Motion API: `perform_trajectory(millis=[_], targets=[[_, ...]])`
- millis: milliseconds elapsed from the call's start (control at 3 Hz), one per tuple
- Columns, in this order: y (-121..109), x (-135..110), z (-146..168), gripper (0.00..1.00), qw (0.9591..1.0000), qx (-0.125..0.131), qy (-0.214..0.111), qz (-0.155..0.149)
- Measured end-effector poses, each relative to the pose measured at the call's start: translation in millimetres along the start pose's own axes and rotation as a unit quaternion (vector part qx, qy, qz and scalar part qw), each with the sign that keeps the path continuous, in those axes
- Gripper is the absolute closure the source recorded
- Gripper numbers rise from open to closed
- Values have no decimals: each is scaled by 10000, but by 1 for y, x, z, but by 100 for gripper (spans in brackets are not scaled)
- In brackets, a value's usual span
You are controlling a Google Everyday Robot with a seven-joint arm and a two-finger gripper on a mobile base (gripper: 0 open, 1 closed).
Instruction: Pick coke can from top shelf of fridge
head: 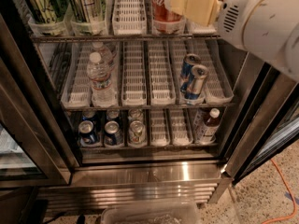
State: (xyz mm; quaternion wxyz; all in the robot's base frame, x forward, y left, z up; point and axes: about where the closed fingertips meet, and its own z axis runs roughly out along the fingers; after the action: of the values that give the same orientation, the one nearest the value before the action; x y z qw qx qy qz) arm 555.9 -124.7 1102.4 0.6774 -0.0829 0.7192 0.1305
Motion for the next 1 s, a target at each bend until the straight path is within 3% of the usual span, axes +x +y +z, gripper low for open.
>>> perform_trajectory(millis=[333, 667, 1000], targets=[[8, 2, -1, 0, 9975, 176, -381, 561], [16, 3, 1, 0, 9964, 319, -707, 343], [22, 3, 9, 0, 9945, 403, -912, -325]])
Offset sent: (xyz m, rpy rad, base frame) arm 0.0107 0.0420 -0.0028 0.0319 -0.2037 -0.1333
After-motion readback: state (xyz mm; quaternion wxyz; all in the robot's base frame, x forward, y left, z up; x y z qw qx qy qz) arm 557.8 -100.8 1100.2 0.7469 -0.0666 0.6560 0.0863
